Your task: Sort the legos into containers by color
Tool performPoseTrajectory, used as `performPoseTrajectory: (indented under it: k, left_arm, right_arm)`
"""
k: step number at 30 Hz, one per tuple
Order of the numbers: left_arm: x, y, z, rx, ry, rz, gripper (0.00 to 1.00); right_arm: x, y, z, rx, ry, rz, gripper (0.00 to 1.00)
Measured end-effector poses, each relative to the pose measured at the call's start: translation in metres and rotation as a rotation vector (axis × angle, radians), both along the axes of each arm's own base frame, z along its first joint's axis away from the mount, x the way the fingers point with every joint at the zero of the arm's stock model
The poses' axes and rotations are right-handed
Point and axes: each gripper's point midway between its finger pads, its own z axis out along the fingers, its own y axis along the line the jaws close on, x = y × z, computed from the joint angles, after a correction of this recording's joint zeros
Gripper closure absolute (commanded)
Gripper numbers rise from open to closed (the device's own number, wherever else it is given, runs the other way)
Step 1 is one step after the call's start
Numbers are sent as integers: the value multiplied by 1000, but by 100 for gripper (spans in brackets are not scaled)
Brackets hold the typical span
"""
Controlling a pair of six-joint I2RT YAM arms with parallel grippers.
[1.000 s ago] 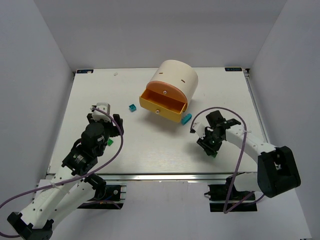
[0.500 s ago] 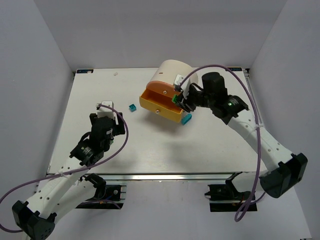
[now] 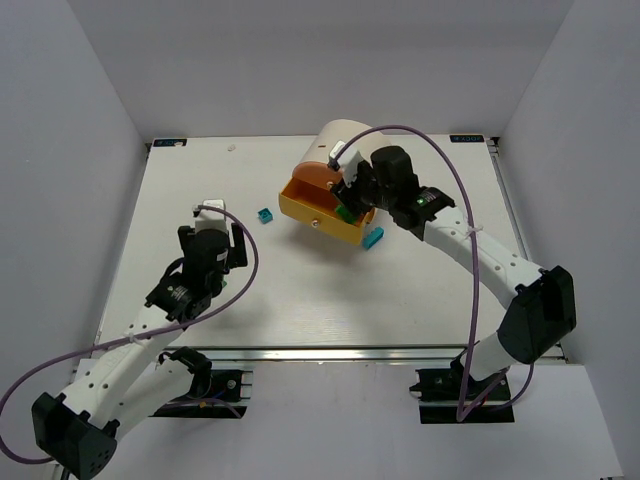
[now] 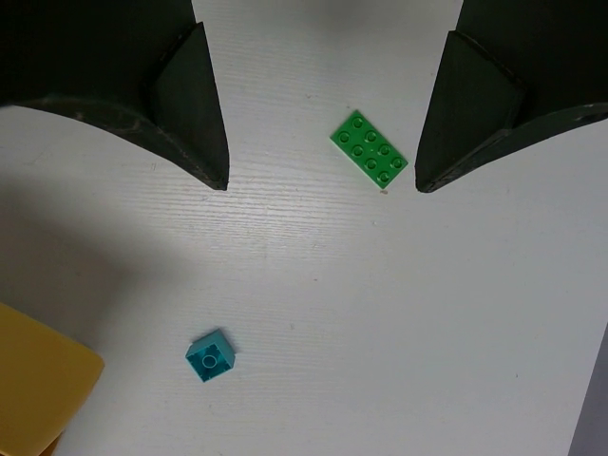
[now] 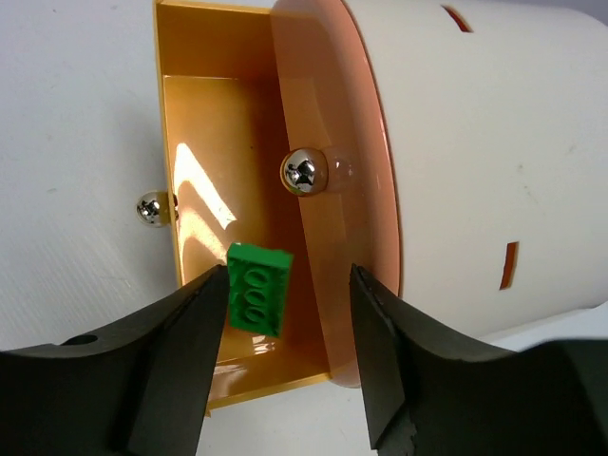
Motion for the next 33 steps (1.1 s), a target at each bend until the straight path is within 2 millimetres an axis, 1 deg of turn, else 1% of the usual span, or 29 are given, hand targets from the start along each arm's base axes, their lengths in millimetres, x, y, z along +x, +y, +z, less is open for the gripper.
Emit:
performPoseTrajectory:
  k: [4,5,6,7,8,9,11,13,15,16,17,18,19,20,21,22,23,25,30,33]
  left_arm:
    - [2,2,-7,8,24,11,12]
    - [3,2,-9,7,31,14,13]
    - [4,2,-11,6,38,16,19]
    - [4,2,-13,3,44,19,25]
    - [5,2,-15,1,51,20,32]
    - [5,2,-17,-2,60,26,48]
    - [7,3,-24,-12,83,43,59]
    - [9,3,-35,-18,123,59,66]
    - [10,4,-51,-21,184,81,66]
    - [11,4,-60,-28,218,94,63]
    - [11,4,-68,-37,253,111,56]
    - [11,5,-76,-47,288,129,46]
    - [11,6,-84,-59,324,149,33]
    - [10,7,-92,-78,354,173,24]
    - [9,8,-99,-95,382,189,18]
    - [7,10,-106,-122,408,217,11]
    - [5,11,-110,-144,425,241,7]
    - [2,15,-116,-195,447,294,6]
    - [2,27,-123,-309,448,432,7]
    - [1,34,-136,-363,482,513,9]
  right_arm:
    - [1,-1,-1,6,9,-18,39]
    - [0,-1,-1,9,14,-20,42]
    - [-1,-1,0,16,18,-20,47]
    - [-3,-1,3,26,21,-18,70]
    - [-6,-2,6,34,20,-13,92]
    - [-12,-3,9,56,31,-10,100]
    - [-28,-15,20,101,13,-9,100]
    - [-52,-31,27,153,3,-8,100]
    - [-74,-51,30,206,-11,-15,100]
    - [-81,-59,29,226,-12,-23,100]
    - [-87,-66,25,241,-7,-34,96]
    - [-89,-73,20,255,-1,-47,84]
    - [-90,-79,12,261,10,-61,74]
    - [-92,-85,0,258,33,-75,57]
    - [-94,-90,-9,255,62,-89,48]
    - [-93,-94,-21,244,99,-103,45]
    - [-92,-98,-27,240,124,-113,37]
    - [-92,-102,-31,245,150,-120,35]
    - [-93,-106,-23,270,137,-111,35]
    - [-94,-111,-17,283,121,-115,35]
